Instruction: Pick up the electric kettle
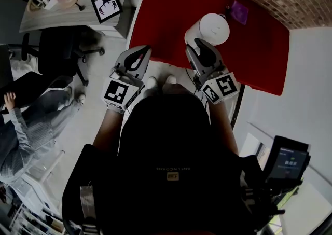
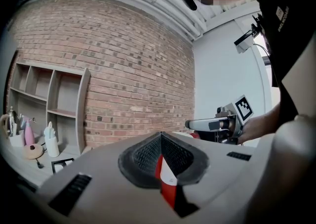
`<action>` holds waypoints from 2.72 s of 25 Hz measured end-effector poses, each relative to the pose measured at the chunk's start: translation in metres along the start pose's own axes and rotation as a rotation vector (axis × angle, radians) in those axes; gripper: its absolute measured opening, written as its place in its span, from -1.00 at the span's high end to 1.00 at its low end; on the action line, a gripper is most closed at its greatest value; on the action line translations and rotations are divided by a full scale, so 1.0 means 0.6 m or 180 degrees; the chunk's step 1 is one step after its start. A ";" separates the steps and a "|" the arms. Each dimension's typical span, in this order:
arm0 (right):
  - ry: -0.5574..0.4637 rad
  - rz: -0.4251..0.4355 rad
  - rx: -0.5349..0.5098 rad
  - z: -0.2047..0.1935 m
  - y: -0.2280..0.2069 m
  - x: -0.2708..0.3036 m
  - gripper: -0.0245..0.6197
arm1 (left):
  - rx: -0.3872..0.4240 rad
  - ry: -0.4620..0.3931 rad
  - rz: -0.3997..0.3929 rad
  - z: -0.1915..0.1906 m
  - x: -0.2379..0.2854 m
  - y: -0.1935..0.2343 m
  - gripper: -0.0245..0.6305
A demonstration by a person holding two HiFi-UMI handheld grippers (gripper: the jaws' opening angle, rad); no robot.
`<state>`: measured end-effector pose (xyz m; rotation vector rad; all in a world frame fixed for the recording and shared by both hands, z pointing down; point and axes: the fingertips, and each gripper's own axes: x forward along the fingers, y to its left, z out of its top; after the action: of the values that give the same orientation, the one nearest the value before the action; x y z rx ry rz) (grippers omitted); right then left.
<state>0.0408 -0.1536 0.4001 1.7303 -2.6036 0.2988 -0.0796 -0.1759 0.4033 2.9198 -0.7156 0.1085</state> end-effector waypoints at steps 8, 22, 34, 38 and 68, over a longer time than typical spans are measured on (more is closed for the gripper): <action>0.0069 -0.0163 0.0032 -0.028 -0.049 -0.051 0.43 | 0.0035 0.0103 -0.0178 -0.008 0.048 -0.046 0.91; 0.0344 -0.0278 0.0228 -0.134 -0.120 -0.110 0.34 | 0.0104 0.0321 -0.0197 -0.029 0.099 -0.084 0.91; 0.0611 0.0056 0.0394 -0.229 -0.113 -0.076 0.20 | 0.0178 0.0467 0.0015 -0.045 0.060 -0.083 0.91; 0.0681 0.0203 0.0370 -0.248 -0.109 -0.053 0.21 | 0.0162 0.0496 0.0174 -0.051 0.042 -0.074 0.91; 0.0475 0.0615 -0.0155 -0.283 -0.071 0.057 0.17 | 0.0155 0.0694 0.0880 -0.077 -0.036 -0.001 0.91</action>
<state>0.0487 -0.1739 0.5771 1.3862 -2.6474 0.3477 -0.1001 -0.1586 0.4467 2.7746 -1.0839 0.4693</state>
